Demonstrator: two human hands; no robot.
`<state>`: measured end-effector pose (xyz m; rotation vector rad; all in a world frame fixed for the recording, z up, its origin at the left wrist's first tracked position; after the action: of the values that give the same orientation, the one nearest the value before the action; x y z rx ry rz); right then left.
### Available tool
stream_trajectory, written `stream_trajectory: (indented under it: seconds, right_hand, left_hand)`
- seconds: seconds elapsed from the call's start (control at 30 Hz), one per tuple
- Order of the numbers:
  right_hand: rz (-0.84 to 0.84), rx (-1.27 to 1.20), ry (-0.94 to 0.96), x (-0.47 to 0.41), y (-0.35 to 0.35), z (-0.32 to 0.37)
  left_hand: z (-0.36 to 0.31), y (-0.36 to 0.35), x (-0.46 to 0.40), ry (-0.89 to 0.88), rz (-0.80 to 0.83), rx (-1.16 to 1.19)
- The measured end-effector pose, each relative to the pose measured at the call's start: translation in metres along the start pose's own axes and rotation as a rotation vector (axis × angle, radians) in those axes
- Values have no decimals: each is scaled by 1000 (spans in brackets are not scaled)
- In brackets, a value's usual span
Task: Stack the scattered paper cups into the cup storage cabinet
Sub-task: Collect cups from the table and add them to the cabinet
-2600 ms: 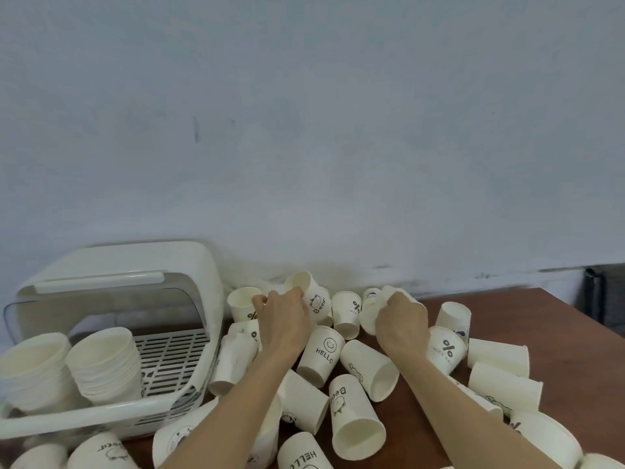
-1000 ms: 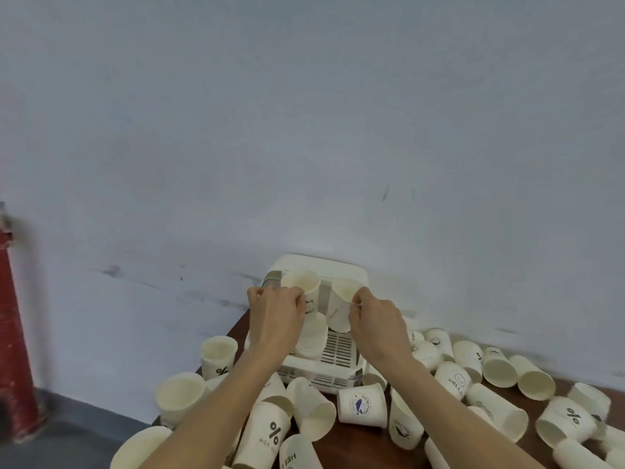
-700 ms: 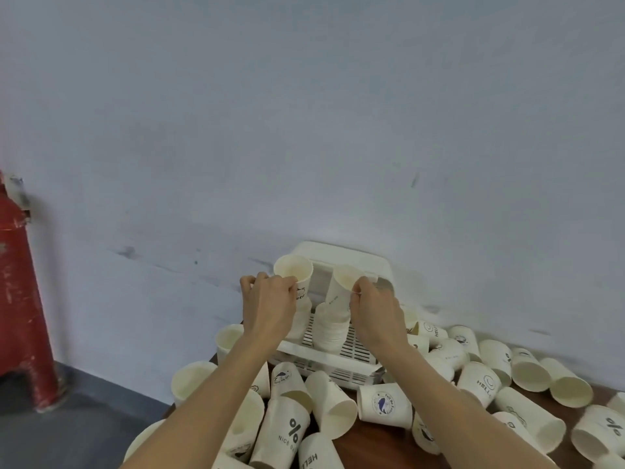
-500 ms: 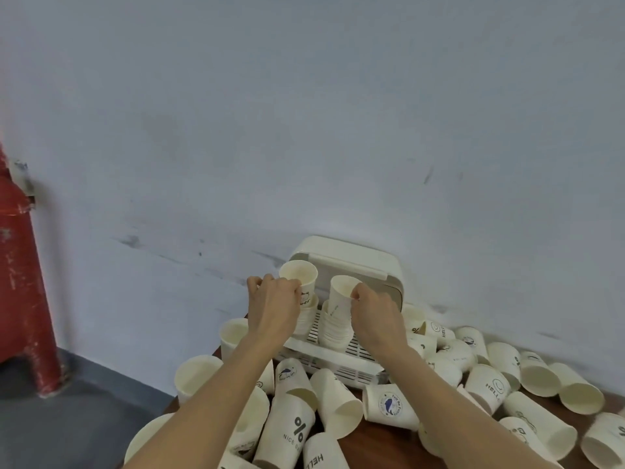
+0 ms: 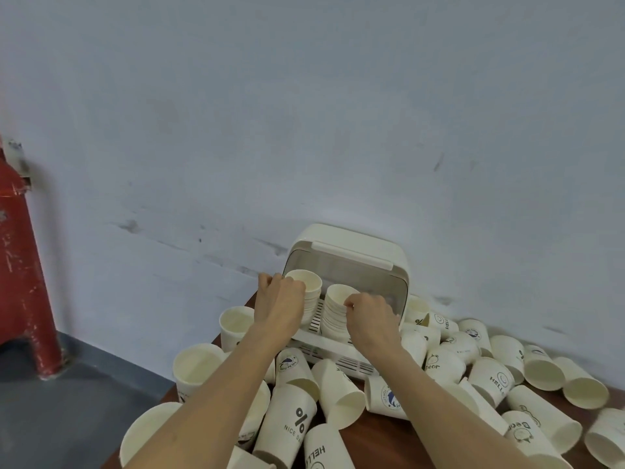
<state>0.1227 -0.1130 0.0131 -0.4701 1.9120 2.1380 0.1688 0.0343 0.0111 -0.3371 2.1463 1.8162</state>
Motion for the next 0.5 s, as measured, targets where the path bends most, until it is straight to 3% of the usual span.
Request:
stream_trajectory:
  seconds: [0.23,0.5]
  right_hand:
    - [67,-34,4,18,11,8]
    - [-58,-107,70,85,77,23]
  left_hand:
    - [-7,-2,21,13,122,-20]
    - [-29,62,98,-58,90,221]
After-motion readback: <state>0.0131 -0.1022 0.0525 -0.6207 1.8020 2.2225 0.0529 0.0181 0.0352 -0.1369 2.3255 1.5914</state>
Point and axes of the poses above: each hand's wrist, its own x-axis away from the middle knuckle, its own y-axis out of the back of the hand, z = x × y, the point moved 5 cm from there along -x, towards the middle knuckle, and after that the axes turned 14 degrees about y, right-handed, at the moved point
